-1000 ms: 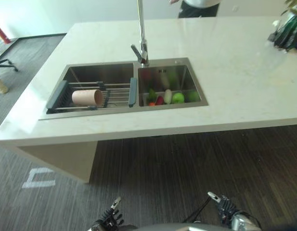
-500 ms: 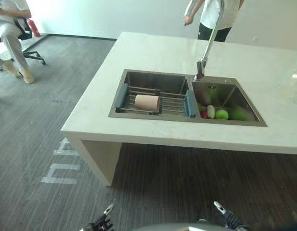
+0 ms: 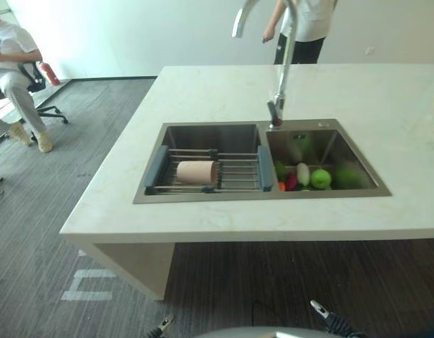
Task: Place the dishes in the dishwasher.
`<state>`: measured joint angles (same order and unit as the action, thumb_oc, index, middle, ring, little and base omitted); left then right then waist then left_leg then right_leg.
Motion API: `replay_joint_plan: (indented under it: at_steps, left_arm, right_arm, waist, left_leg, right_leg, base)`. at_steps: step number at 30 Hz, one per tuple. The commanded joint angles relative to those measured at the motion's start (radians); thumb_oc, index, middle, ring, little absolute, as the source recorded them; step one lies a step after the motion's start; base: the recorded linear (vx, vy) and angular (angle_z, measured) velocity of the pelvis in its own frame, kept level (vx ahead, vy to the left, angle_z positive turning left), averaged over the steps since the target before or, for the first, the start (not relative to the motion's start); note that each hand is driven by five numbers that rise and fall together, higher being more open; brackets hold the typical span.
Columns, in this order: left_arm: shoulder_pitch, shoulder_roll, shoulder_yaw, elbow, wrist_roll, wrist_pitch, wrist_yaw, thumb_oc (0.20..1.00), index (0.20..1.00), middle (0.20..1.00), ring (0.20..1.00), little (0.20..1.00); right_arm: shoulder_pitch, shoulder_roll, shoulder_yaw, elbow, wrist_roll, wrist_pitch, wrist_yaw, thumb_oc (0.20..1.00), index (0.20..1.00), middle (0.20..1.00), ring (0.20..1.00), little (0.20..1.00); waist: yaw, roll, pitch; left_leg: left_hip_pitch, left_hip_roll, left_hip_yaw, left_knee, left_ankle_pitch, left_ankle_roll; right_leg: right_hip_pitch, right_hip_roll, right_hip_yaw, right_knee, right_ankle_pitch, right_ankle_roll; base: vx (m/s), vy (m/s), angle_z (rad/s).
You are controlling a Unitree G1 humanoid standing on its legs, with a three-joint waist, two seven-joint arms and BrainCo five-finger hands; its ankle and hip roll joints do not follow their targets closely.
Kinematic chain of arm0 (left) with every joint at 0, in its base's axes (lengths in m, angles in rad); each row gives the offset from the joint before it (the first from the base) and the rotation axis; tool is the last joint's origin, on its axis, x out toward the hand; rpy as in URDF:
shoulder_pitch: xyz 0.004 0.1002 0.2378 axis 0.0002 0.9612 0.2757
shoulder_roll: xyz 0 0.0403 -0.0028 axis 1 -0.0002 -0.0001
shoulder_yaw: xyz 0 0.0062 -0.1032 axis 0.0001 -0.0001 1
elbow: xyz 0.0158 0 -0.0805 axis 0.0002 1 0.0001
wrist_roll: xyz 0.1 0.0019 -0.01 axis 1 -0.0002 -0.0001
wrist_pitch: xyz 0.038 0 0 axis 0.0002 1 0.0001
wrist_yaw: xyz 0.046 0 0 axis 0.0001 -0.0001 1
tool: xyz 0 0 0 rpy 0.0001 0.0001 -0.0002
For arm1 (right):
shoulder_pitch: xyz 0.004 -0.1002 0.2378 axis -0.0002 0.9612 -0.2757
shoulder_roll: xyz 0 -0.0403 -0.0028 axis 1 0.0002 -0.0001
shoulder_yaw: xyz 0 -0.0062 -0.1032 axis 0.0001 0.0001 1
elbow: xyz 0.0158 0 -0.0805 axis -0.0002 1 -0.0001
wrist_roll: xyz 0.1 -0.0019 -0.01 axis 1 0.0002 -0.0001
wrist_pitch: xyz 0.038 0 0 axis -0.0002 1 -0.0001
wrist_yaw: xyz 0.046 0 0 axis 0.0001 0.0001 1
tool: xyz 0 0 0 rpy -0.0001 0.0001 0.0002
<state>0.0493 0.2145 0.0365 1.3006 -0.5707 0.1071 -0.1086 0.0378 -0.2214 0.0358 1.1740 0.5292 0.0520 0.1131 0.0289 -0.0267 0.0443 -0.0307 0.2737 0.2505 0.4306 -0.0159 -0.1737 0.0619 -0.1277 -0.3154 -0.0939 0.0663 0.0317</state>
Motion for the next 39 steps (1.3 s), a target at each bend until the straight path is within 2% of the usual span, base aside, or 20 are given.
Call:
replay_joint_plan:
  at_steps: [1,2,5,7,11,15,16,19,21,24,25,28,30,31,32,34,35,37,38,39]
  left_arm:
    - [-0.072,0.015,0.004,-0.006,-0.032,0.004,0.022,1.000,1.000,1.000,1.000,1.000]
    - [-0.078,0.013,0.003,0.000,-0.005,0.011,0.015,1.000,1.000,1.000,1.000,1.000]
    - [-0.088,0.017,-0.015,0.001,0.033,0.026,0.028,1.000,1.000,1.000,1.000,1.000]
    - [-0.101,0.021,-0.034,0.021,0.036,0.071,0.051,1.000,1.000,1.000,1.000,1.000]
    - [-0.090,0.027,-0.027,0.048,0.039,0.090,0.046,1.000,1.000,1.000,1.000,1.000]
    - [-0.080,0.034,-0.008,0.066,-0.001,0.169,0.038,1.000,1.000,1.000,1.000,1.000]
    - [-0.070,0.041,0.008,0.076,-0.004,0.222,0.043,1.000,1.000,1.000,1.000,1.000]
    - [-0.049,0.056,0.031,0.092,0.014,0.281,0.024,1.000,1.000,1.000,1.000,1.000]
    - [-0.013,0.090,0.068,0.106,0.082,0.367,-0.060,1.000,1.000,1.000,1.000,1.000]
    - [0.022,0.132,0.098,0.089,0.084,0.495,-0.186,1.000,1.000,1.000,1.000,1.000]
    - [0.022,0.132,0.099,0.089,0.085,0.496,-0.188,1.000,1.000,1.000,1.000,1.000]
    - [0.074,0.233,0.159,0.069,0.196,0.586,-0.251,1.000,1.000,1.000,1.000,1.000]
    - [0.095,0.331,0.200,0.079,0.417,0.582,-0.275,1.000,1.000,1.000,1.000,1.000]
    - [0.106,0.398,0.217,0.100,0.572,0.542,-0.300,1.000,1.000,1.000,1.000,1.000]
    - [0.113,0.457,0.227,0.122,0.644,0.508,-0.305,1.000,1.000,1.000,1.000,1.000]
    - [0.114,0.552,0.244,0.152,0.689,0.463,-0.250,1.000,1.000,1.000,1.000,1.000]
    - [0.085,0.678,0.268,0.179,0.739,0.428,-0.213,1.000,1.000,1.000,1.000,1.000]
    - [0.055,0.781,0.261,0.195,0.753,0.332,-0.151,1.000,1.000,1.000,1.000,1.000]
    - [0.043,0.817,0.253,0.198,0.745,0.310,-0.130,1.000,1.000,1.000,1.000,1.000]
    - [-0.010,0.920,0.223,0.201,0.744,0.209,-0.090,1.000,1.000,1.000,1.000,1.000]
  right_arm:
    - [-0.087,-0.031,0.010,0.038,-0.013,0.025,-0.006,1.000,1.000,1.000,1.000,1.000]
    - [-0.087,-0.035,0.015,0.036,-0.006,0.031,-0.006,1.000,1.000,1.000,1.000,1.000]
    - [-0.073,-0.032,0.010,0.029,0.000,0.037,-0.007,1.000,1.000,1.000,1.000,1.000]
    - [-0.066,-0.028,0.005,0.050,0.012,0.036,0.000,1.000,1.000,1.000,1.000,1.000]
    - [-0.063,-0.019,-0.007,0.087,-0.027,0.059,0.005,1.000,1.000,1.000,1.000,1.000]
    - [-0.059,-0.019,-0.021,0.110,-0.034,0.071,0.002,1.000,1.000,1.000,1.000,1.000]
    - [-0.058,-0.019,-0.026,0.115,-0.032,0.079,0.006,1.000,1.000,1.000,1.000,1.000]
    - [-0.056,-0.024,-0.038,0.117,-0.035,0.084,-0.004,1.000,1.000,1.000,1.000,1.000]
    - [-0.053,-0.051,-0.063,0.124,-0.028,0.080,-0.001,1.000,1.000,1.000,1.000,1.000]
    - [-0.056,-0.095,-0.096,0.113,-0.026,0.087,0.010,1.000,1.000,1.000,1.000,1.000]
    - [-0.056,-0.095,-0.096,0.114,-0.026,0.087,0.010,1.000,1.000,1.000,1.000,1.000]
    - [-0.059,-0.155,-0.121,0.105,-0.046,0.088,0.060,1.000,1.000,1.000,1.000,1.000]
    - [-0.071,-0.209,-0.127,0.108,-0.072,0.090,0.112,1.000,1.000,1.000,1.000,1.000]
    - [-0.081,-0.241,-0.120,0.113,-0.071,0.099,0.141,1.000,1.000,1.000,1.000,1.000]
    - [-0.091,-0.269,-0.117,0.120,-0.072,0.108,0.164,1.000,1.000,1.000,1.000,1.000]
    - [-0.111,-0.313,-0.107,0.134,-0.082,0.127,0.201,1.000,1.000,1.000,1.000,1.000]
    - [-0.133,-0.356,-0.086,0.153,-0.096,0.142,0.236,1.000,1.000,1.000,1.000,1.000]
    - [-0.144,-0.383,-0.061,0.160,-0.093,0.151,0.259,1.000,1.000,1.000,1.000,1.000]
    - [-0.147,-0.392,-0.052,0.161,-0.089,0.155,0.266,1.000,1.000,1.000,1.000,1.000]
    - [-0.153,-0.407,-0.027,0.164,-0.078,0.165,0.276,1.000,1.000,1.000,1.000,1.000]
  waist:
    - [-0.013,0.023,0.063]
    - [-0.017,0.022,0.064]
    - [-0.037,0.030,0.050]
    - [-0.043,0.031,0.040]
    - [-0.042,0.032,0.033]
    - [-0.036,0.033,0.030]
    - [-0.032,0.031,0.031]
    - [-0.027,0.029,0.031]
    - [-0.018,0.032,0.034]
    - [-0.008,0.044,0.039]
    - [-0.008,0.044,0.039]
    - [0.001,0.061,0.038]
    - [0.004,0.072,0.039]
    - [0.004,0.079,0.037]
    - [0.004,0.084,0.037]
    - [0.001,0.093,0.035]
    - [-0.005,0.105,0.029]
    - [-0.012,0.113,0.023]
    - [-0.014,0.116,0.017]
    - [-0.020,0.123,0.013]
  left_leg:
    - [0.066,0.032,0.074,-0.468,0.122,-0.005]
    - [0.078,0.021,0.048,-0.476,0.108,0.003]
    - [0.112,0.027,0.076,-0.518,0.122,0.001]
    - [0.111,0.019,0.066,-0.518,0.117,-0.005]
    - [0.124,0.007,0.070,-0.518,0.103,0.003]
    - [0.126,0.005,0.067,-0.518,0.096,0.009]
    - [0.127,0.004,0.066,-0.518,0.093,0.011]
    - [0.126,0.006,0.068,-0.518,0.092,0.009]
    - [0.127,0.011,0.071,-0.518,0.094,0.005]
    - [0.128,0.014,0.072,-0.518,0.093,0.003]
    - [0.128,0.014,0.072,-0.518,0.093,0.002]
    - [0.129,0.012,0.075,-0.518,0.094,0.000]
    - [0.131,0.007,0.075,-0.518,0.094,-0.001]
    - [0.130,0.004,0.078,-0.518,0.094,-0.003]
    - [0.133,0.004,0.082,-0.518,0.093,-0.004]
    - [0.135,-0.001,0.088,-0.518,0.093,-0.005]
    - [0.136,-0.010,0.095,-0.518,0.094,-0.005]
    - [0.135,-0.015,0.099,-0.518,0.095,-0.006]
    - [0.131,-0.017,0.100,-0.518,0.096,-0.006]
    - [0.135,-0.020,0.104,-0.518,0.095,-0.007]
  right_leg:
    - [0.048,-0.102,-0.028,0.007,-0.037,0.145]
    - [0.044,-0.106,-0.027,0.007,-0.030,0.146]
    - [0.041,-0.129,-0.083,0.007,-0.015,0.155]
    - [0.046,-0.128,-0.086,0.007,-0.020,0.157]
    - [0.057,-0.130,-0.080,0.007,-0.024,0.162]
    - [0.060,-0.131,-0.076,0.007,-0.028,0.165]
    - [0.060,-0.131,-0.075,0.007,-0.029,0.166]
    - [0.060,-0.131,-0.075,0.007,-0.031,0.166]
    - [0.062,-0.132,-0.079,0.007,-0.033,0.167]
    - [0.061,-0.137,-0.087,0.007,-0.032,0.171]
    - [0.062,-0.137,-0.087,0.007,-0.032,0.171]
    - [0.061,-0.142,-0.095,0.007,-0.031,0.176]
    - [0.060,-0.145,-0.095,0.007,-0.032,0.180]
    - [0.058,-0.147,-0.095,0.007,-0.031,0.182]
    - [0.059,-0.148,-0.095,0.007,-0.032,0.183]
    - [0.058,-0.150,-0.094,0.007,-0.034,0.184]
    - [0.055,-0.152,-0.090,0.007,-0.033,0.186]
    - [0.053,-0.154,-0.088,0.007,-0.032,0.188]
    - [0.048,-0.155,-0.088,0.007,-0.031,0.189]
    - [0.051,-0.156,-0.085,0.007,-0.033,0.190]
  base:
    - [0.03,0.128,-0.26]
    - [0.04,0.134,-0.29]
    - [0.05,0.111,-0.09]
    - [0.08,0.090,0.33]
    - [0.08,0.070,0.22]
    - [0.03,0.022,0.01]
    - [0.02,-0.007,0.03]
    - [0.02,-0.010,0.00]
    - [0.03,-0.027,-0.09]
    - [0.01,-0.008,-0.02]
    - [0.00,0.000,0.00]
    - [0.00,0.000,0.00]
    - [0.01,0.045,0.00]
    - [0.00,0.062,0.00]
    - [-0.01,0.070,-0.01]
    - [-0.01,0.076,-0.03]
    - [-0.01,0.080,-0.07]
    - [-0.01,0.067,-0.10]
    - [0.01,0.058,-0.10]
    - [0.01,0.044,-0.11]
